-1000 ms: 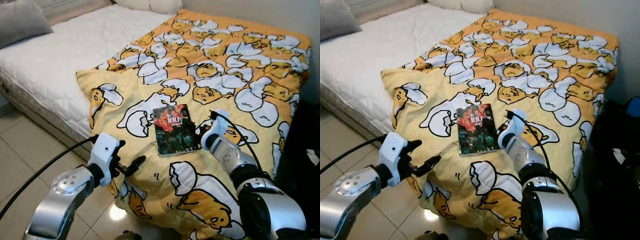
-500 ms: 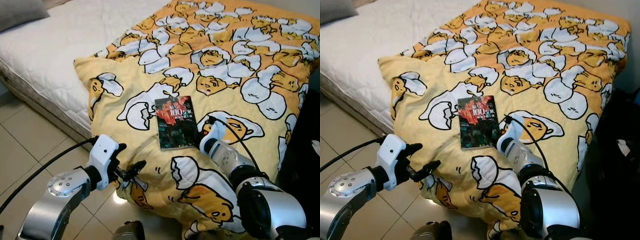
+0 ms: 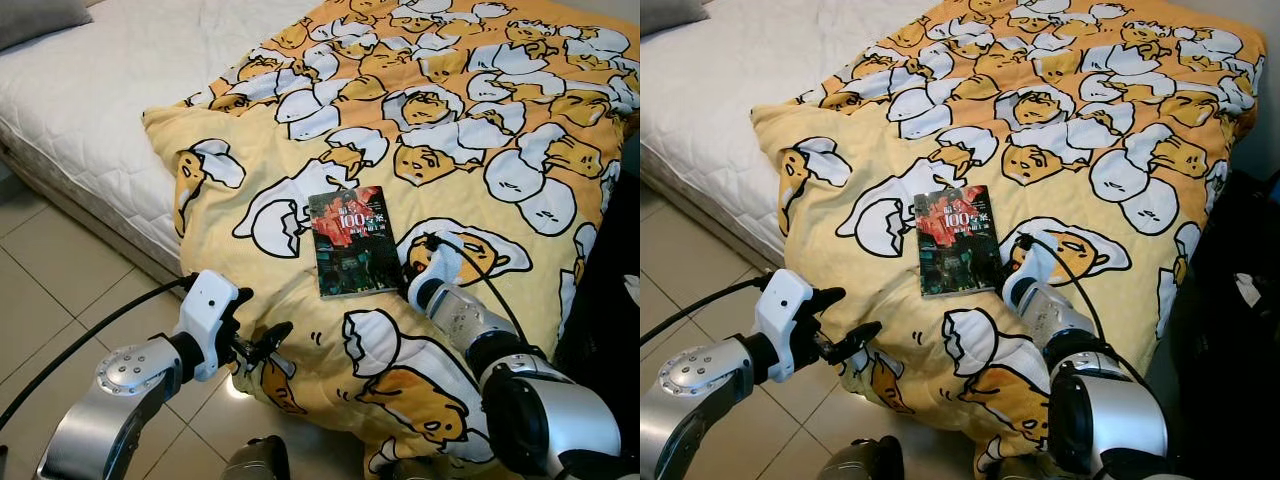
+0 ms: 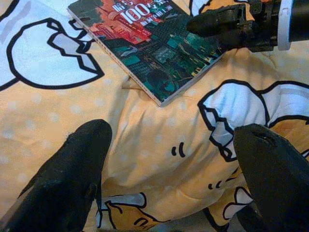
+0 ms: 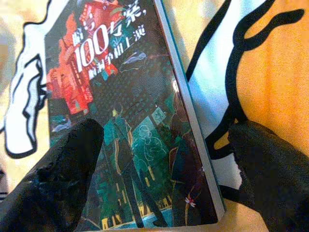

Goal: Clean up the room

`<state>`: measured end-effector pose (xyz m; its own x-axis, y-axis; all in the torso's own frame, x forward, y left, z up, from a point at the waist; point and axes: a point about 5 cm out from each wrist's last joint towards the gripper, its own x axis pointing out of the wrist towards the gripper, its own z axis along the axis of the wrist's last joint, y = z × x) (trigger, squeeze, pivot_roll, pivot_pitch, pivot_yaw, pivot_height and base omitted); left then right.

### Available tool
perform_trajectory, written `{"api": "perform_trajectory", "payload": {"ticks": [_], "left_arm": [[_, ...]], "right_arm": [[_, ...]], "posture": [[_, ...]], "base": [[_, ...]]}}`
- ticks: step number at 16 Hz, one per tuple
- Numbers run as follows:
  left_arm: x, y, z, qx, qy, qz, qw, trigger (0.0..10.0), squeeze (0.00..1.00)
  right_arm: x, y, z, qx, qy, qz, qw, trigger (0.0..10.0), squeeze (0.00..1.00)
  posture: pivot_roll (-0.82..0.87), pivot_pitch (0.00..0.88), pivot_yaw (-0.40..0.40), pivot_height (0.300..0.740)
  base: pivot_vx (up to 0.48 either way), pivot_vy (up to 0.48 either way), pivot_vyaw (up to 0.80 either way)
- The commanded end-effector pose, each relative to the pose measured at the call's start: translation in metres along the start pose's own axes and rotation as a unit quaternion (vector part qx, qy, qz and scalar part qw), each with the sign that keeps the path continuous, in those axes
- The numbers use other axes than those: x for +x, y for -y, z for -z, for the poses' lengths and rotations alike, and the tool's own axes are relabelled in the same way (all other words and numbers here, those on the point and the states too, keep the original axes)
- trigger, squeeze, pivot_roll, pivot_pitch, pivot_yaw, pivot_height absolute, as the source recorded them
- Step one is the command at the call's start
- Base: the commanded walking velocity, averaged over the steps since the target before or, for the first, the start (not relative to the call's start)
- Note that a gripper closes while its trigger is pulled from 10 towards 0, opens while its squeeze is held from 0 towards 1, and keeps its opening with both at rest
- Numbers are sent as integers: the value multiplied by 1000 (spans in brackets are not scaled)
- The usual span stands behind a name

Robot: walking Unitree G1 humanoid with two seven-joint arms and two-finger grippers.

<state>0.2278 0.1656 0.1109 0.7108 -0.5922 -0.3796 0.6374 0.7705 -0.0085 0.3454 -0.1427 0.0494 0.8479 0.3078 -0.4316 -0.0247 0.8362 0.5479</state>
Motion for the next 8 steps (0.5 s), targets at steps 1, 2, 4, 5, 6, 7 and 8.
{"api": "perform_trajectory", "payload": {"ticks": [1,2,4,5,6,7,8], "left_arm": [[0,3,3,-1,0,0,1000,10000,129],[1,2,2,-1,3,-3,1000,10000,129],[1,2,2,0,4,-4,1000,10000,129],[2,2,2,0,3,-3,1000,10000,129],[2,2,2,1,3,-2,1000,10000,125],[2,2,2,1,3,-2,1000,10000,125],[2,1,1,3,2,-3,1000,10000,129]], "right_arm": [[-3,6,8,13,-19,-2,1000,10000,0],[-2,1,15,21,-39,-32,998,10000,0],[-2,-6,27,21,-73,-69,995,10000,0],[-2,-7,32,17,-88,-73,993,10000,0],[-3,-8,37,15,-98,-75,992,10000,0],[-3,-8,38,15,-100,-75,992,10000,0],[-3,-6,47,5,-114,-56,992,10000,0]], "posture": [[38,127,14,740],[39,121,12,740],[35,118,14,740],[34,119,16,740],[36,122,17,740],[36,122,17,740],[48,141,37,740]], "base": [[0,0,0],[0,0,0],[0,0,0],[0,0,0],[0,0,0],[0,0,0],[0,0,0]]}}
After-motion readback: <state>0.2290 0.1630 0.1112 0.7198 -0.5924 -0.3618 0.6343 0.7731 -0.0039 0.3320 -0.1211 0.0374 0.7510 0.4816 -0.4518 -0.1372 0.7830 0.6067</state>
